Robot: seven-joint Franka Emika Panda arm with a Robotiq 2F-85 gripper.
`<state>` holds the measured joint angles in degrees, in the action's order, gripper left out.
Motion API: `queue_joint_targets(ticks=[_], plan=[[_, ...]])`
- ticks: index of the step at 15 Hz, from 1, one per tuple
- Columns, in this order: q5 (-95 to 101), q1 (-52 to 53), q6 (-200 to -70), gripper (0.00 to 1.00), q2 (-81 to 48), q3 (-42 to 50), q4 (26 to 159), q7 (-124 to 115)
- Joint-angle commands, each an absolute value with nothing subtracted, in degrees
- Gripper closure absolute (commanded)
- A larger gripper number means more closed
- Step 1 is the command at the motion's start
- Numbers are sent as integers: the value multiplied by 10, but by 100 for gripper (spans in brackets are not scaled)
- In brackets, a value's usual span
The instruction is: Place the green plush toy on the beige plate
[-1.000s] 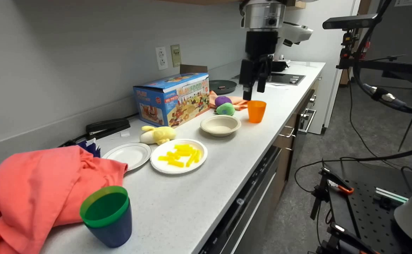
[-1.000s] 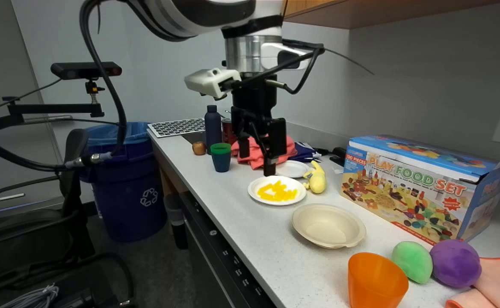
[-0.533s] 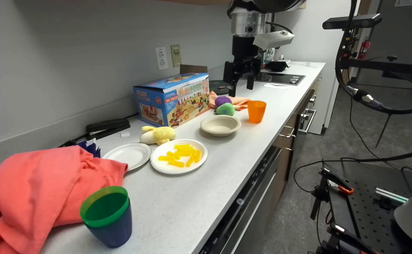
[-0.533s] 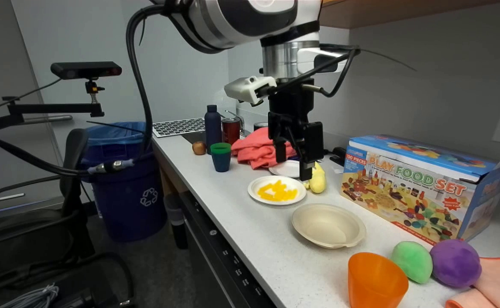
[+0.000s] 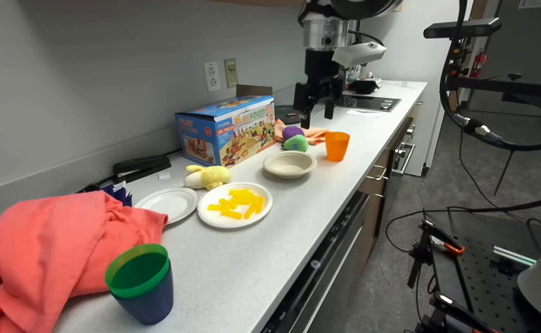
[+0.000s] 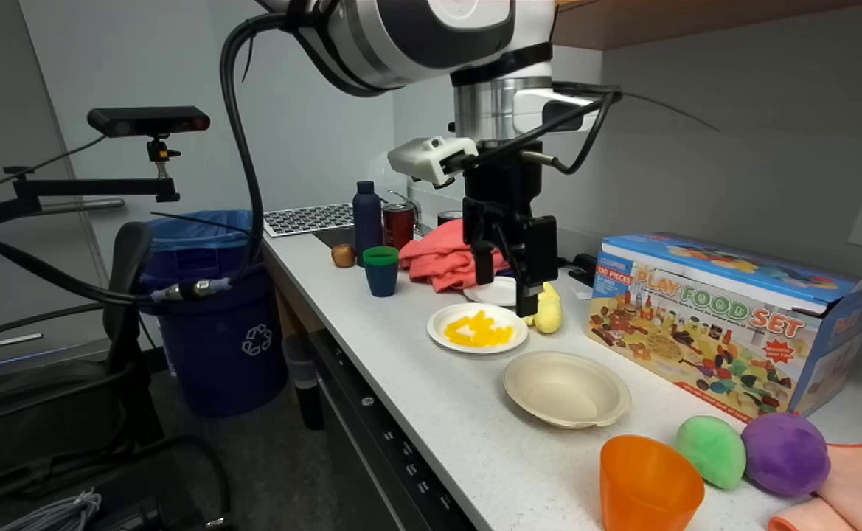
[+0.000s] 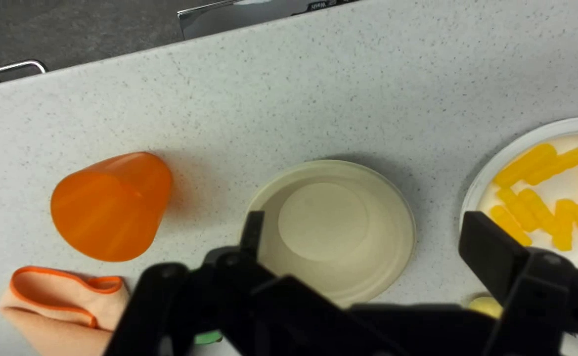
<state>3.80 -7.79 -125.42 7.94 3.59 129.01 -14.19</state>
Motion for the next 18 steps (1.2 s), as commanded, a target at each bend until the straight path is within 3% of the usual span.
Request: queue_joint_targets(ticks=[1,18], plan=[[46,-82,-1269,0,51,53,1277,-112],[45,-104,-1380,0,-221,149,1060,-228]])
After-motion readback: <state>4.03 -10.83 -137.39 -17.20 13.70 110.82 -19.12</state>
